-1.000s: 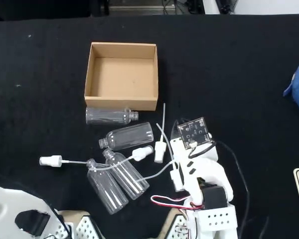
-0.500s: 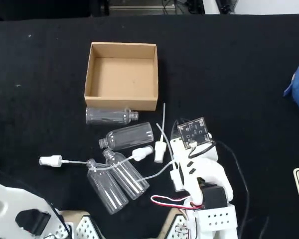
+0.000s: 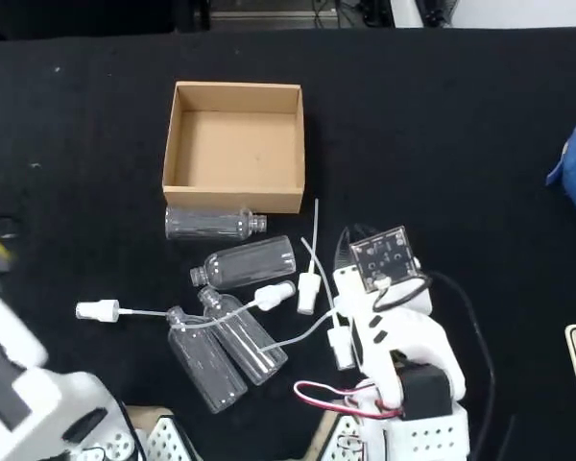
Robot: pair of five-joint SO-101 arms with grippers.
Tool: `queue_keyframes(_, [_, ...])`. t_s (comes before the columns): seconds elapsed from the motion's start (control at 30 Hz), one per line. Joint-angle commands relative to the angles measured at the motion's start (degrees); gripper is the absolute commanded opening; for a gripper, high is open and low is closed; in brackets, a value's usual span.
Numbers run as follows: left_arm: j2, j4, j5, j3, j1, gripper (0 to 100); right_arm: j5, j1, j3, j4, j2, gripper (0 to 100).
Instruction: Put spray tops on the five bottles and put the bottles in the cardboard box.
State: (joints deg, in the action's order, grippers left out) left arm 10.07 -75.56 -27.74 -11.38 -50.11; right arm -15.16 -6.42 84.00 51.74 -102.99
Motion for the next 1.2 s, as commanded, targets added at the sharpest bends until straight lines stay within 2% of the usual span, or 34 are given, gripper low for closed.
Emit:
queue_keyframes(0.0, [10.11,4.48,8.44,-4.88,6.46,3,0.44,-0.88,-6.73,0.18,4.0,1.6])
queue_keyframes(0.1, [16.88,10.55,13.27,-12.97,10.86,3,3.08,-1.05,-12.7,-0.44,13.23,3.1])
queue_keyframes(0.27, [28.4,22.24,19.52,-27.21,18.77,3,10.37,-1.32,-23.96,-0.88,31.34,17.0])
queue_keyframes(0.5, [39.21,36.22,29.27,-40.4,21.85,3,17.67,-1.41,-33.36,-13.19,52.88,17.6])
queue_keyframes(0.7, [45.1,37.63,30.59,-47.6,21.76,3,24.26,-3.34,-38.55,-21.89,71.6,17.7])
queue_keyframes(0.83, [50.02,39.21,30.59,-53.05,21.76,3,24.62,-6.68,-42.07,-24.53,80.31,17.7])
queue_keyframes(1.17, [61.54,40.62,30.68,-61.14,22.2,3,24.62,-7.21,-47.16,-33.76,95.6,17.7])
